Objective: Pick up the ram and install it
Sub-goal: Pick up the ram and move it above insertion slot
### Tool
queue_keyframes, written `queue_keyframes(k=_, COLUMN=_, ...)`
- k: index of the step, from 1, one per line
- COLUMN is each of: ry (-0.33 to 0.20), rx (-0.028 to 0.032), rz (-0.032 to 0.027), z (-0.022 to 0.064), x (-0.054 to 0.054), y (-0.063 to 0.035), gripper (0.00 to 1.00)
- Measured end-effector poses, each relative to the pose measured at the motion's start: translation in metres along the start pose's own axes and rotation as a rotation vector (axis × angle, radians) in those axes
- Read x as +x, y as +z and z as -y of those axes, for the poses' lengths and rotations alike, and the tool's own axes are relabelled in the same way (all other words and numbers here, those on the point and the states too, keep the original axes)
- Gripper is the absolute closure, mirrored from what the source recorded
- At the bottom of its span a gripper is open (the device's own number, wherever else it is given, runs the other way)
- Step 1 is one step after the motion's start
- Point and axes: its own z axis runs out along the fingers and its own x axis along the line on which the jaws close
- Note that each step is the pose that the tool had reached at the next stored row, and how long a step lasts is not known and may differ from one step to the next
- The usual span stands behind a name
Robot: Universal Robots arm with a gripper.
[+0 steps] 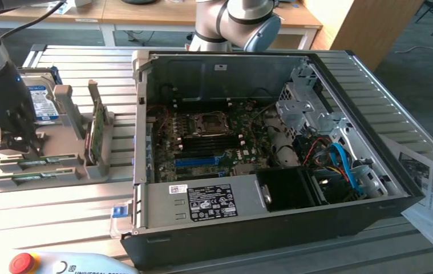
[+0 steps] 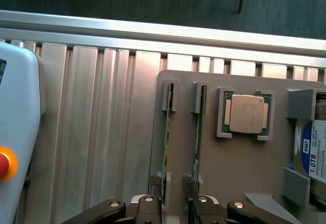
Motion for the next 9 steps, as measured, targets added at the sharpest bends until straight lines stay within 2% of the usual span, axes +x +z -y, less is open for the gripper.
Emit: queue_keyframes(k=9, ry=0.000, rx=0.0000, rz=0.0000, z=-0.0009, x=-0.0002, y=0.0079, gripper=0.70)
